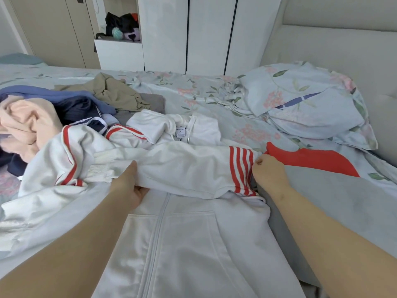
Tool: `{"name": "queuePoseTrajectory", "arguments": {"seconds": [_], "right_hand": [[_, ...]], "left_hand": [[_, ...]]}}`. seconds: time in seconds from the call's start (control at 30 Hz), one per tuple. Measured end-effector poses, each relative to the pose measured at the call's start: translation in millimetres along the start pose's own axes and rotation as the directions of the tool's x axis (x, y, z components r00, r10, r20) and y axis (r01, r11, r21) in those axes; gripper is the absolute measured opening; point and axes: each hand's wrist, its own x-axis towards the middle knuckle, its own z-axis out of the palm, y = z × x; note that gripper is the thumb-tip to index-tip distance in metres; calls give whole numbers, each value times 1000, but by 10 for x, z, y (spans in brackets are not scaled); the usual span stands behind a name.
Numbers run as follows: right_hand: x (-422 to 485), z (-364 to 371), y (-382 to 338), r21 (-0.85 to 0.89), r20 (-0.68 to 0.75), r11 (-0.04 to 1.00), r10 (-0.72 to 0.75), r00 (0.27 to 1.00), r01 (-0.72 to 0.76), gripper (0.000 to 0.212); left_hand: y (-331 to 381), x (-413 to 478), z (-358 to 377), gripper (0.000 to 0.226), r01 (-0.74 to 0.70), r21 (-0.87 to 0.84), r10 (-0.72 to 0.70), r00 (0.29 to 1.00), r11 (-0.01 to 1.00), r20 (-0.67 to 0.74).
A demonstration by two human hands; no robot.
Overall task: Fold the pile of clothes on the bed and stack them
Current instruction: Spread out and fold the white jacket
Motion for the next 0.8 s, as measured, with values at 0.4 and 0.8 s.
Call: {"name": "queuePoseTrajectory", "arguments": {"seconds": [0.4,0.8], "right_hand": [[834,275,50,24,-305,994,109,946,-107,28],[-261,1150,-834,-208,394,941,-170,903,268,51]], "left_hand": [[-115,457,-2,30,-50,-98,39,993,994,-110],[160,83,-222,28,24,-471,18,996,882,84]]}}
